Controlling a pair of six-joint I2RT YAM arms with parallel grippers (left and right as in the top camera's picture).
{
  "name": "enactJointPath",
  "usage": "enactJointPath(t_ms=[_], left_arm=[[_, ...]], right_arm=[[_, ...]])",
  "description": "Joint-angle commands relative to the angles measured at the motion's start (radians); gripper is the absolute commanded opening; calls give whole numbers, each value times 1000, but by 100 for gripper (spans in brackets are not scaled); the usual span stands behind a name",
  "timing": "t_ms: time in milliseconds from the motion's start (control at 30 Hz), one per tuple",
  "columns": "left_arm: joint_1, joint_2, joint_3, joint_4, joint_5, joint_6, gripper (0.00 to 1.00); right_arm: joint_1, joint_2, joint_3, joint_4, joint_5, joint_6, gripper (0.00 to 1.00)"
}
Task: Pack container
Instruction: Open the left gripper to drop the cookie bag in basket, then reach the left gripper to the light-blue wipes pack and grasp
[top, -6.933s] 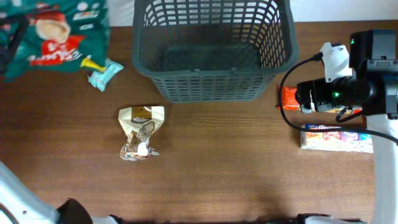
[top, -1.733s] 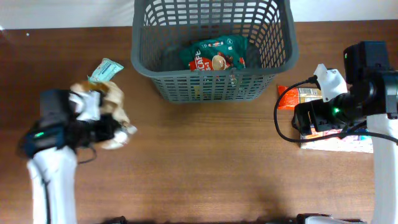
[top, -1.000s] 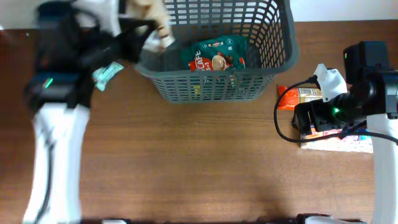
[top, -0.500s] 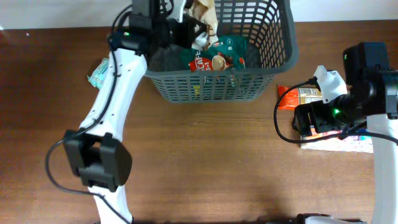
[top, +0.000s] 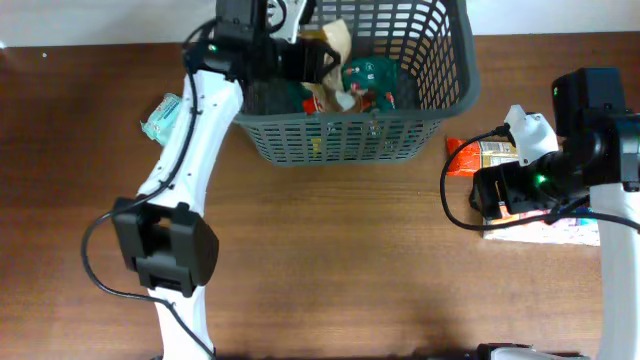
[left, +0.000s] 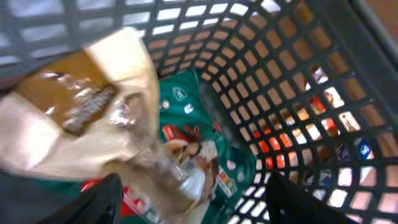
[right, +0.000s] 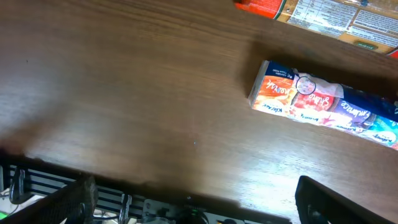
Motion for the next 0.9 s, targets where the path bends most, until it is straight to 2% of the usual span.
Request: enactJointPath(t_ms=[0,100,233,333,500,667,733,867], left_arm=[[32,-55,148,-90,-78,48,68],[45,-89,292,-248,-192,113,68],[83,-151,460,-489,-438,151,68],[137,-183,483,-593,-536,151,68],[295,-166,461,-690,-542,136,68],[429,-90,370,-681,-534,141,69],[467,-39,301,-651,-477,225,69],[480,43,219,-607,-471,356,79]], right_arm=[[-3,0,18,-6,-17,6,99],[-3,0,18,-6,-17,6,99],[-3,0,18,-6,-17,6,99],[-3,0,18,-6,-17,6,99],[-3,0,18,-6,-17,6,99],[-3,0,18,-4,-17,6,99],[-3,0,18,-4,-17,6,99],[-3,0,18,-6,-18,6,99]])
